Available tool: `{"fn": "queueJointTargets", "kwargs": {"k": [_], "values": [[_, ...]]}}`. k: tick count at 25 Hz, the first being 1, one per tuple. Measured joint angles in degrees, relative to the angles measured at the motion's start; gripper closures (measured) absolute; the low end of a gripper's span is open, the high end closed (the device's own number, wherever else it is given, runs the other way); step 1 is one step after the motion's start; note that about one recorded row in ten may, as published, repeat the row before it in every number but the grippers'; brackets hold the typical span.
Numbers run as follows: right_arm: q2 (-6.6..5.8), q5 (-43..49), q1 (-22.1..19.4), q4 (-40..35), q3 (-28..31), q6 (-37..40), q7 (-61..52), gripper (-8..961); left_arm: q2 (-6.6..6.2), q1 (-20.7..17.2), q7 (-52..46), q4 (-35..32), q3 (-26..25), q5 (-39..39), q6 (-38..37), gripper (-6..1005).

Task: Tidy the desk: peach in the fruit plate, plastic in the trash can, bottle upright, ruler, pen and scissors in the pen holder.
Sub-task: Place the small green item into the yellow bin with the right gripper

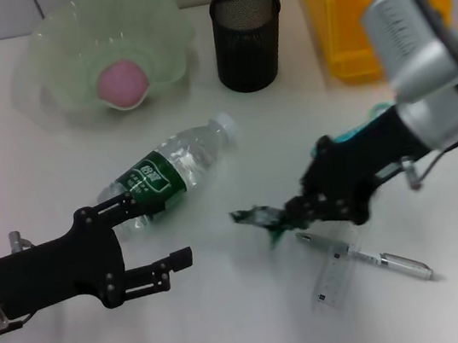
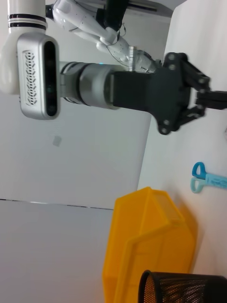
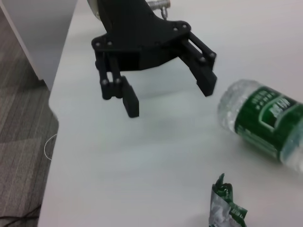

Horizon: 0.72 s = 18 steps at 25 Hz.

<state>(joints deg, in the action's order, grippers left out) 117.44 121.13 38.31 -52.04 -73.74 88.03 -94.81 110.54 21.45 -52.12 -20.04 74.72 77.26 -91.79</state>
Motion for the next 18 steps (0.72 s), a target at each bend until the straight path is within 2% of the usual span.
{"fn": "queueJointTargets", "kwargs": {"k": [1, 2, 3, 4, 5, 7, 9, 11, 12, 13, 14, 18], "values": [[0.0, 0.0, 0.0, 0.0, 0.0, 0.0, 0.0, 954, 0.0, 0.0, 0.0, 0.0, 0.0, 0.0, 0.0, 187], [-0.01, 1.9, -1.1, -2.8, 3.5, 3.4, -0.6, 954, 0.1, 0.2, 0.0, 0.0, 0.2, 0.0, 0.1, 187], [-0.01, 1.9, -1.1, -2.8, 3.5, 3.4, -0.6, 954, 0.1, 0.2, 0.0, 0.0, 0.2, 0.0, 0.1, 187], [-0.02, 3.1, -2.1, -5.3, 7.2, 6.2, -1.0, 954, 0.26, 0.3, 0.0, 0.0, 0.3, 0.0, 0.2, 187], [-0.02, 3.1, -2.1, -5.3, 7.2, 6.2, -1.0, 954, 0.26, 0.3, 0.0, 0.0, 0.3, 0.0, 0.2, 187], [-0.07, 4.2, -2.8, -7.1, 10.7, 8.5, -1.2, 954, 0.51, 0.5, 0.0, 0.0, 0.4, 0.1, 0.2, 187], [-0.39, 6.6, -3.5, -8.7, 17.1, 11.1, -1.4, 953, 0.67, 0.6, 0.0, 0.0, 0.4, 0.4, 0.2, 187], [-0.65, 7.3, -4.2, -8.8, 22.1, 12.0, -0.7, 953, 1.22, 1.1, -0.1, 0.0, 0.2, 1.4, 0.3, 187], [-0.65, 7.3, -4.2, -8.8, 22.1, 12.0, -0.7, 953, 1.22, 1.1, -0.1, 0.0, 0.2, 1.4, 0.3, 187], [-0.71, 7.1, -5.2, -8.5, 25.8, 12.2, 1.1, 953, 1.37, 1.2, -0.1, 0.0, 0.3, 1.4, 0.4, 187], [-0.71, 7.1, -5.2, -8.5, 25.8, 12.2, 1.1, 953, 1.48, 1.4, -0.1, 0.0, 0.3, 1.4, 0.4, 187], [-0.52, 4.4, -7.0, -5.3, 32.3, 12.1, 6.8, 952, 1.67, 1.7, -0.1, 0.0, 0.4, 1.5, 0.5, 187]]}}
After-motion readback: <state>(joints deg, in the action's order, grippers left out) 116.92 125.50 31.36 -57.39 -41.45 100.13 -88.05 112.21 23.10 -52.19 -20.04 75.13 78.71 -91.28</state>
